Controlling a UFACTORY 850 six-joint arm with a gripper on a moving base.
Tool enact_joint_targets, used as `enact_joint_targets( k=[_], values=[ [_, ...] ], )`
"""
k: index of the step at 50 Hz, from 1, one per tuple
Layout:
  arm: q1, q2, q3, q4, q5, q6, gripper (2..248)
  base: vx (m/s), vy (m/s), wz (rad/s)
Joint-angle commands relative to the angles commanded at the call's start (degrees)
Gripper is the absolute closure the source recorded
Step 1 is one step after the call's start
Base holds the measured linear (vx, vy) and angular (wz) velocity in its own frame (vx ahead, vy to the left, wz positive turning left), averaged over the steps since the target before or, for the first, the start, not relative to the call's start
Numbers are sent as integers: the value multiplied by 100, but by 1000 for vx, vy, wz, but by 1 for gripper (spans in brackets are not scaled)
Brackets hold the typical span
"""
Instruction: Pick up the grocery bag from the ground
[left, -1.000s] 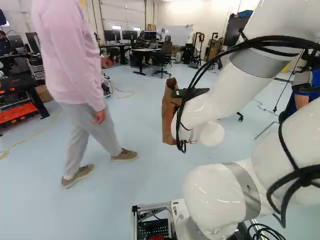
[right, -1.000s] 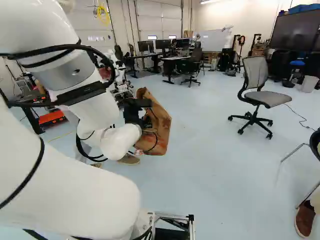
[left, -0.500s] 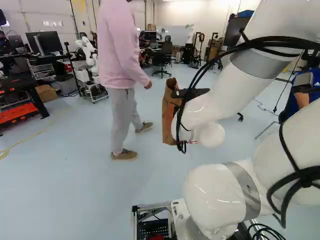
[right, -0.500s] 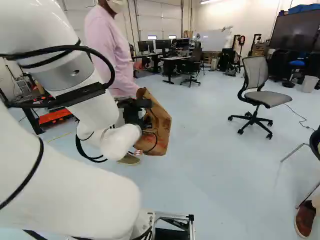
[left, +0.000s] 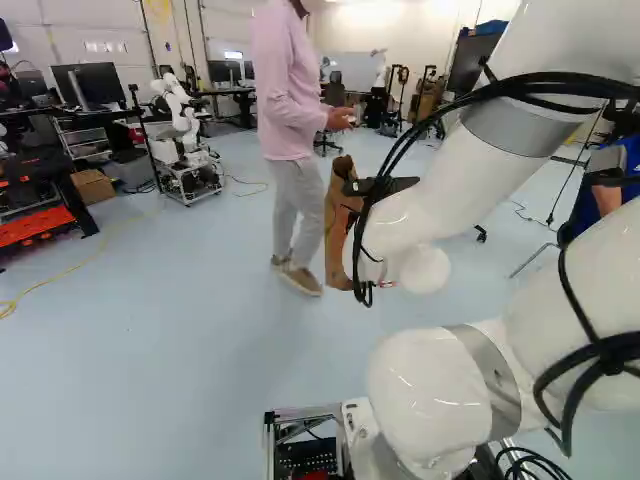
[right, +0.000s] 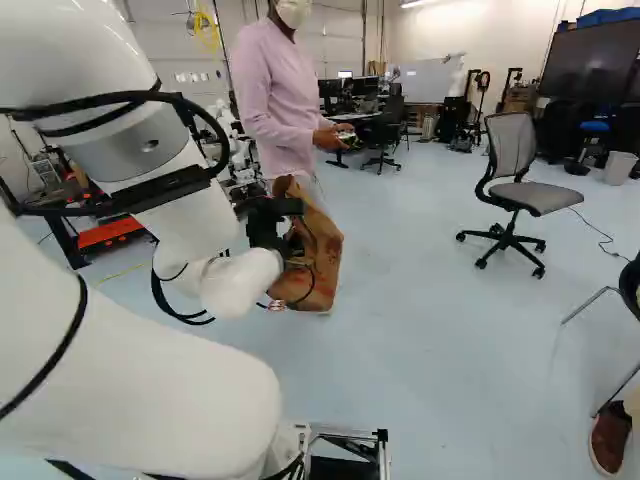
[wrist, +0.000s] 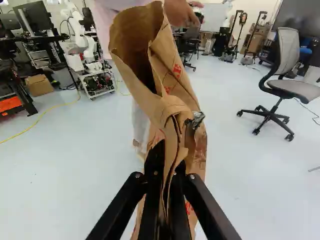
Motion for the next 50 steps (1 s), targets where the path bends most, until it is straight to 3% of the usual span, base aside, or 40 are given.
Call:
enact_joint_targets(
  k=[50],
  values=[
    [0, 0, 0, 0, 0, 0, 229, 0, 0, 0]
  ],
)
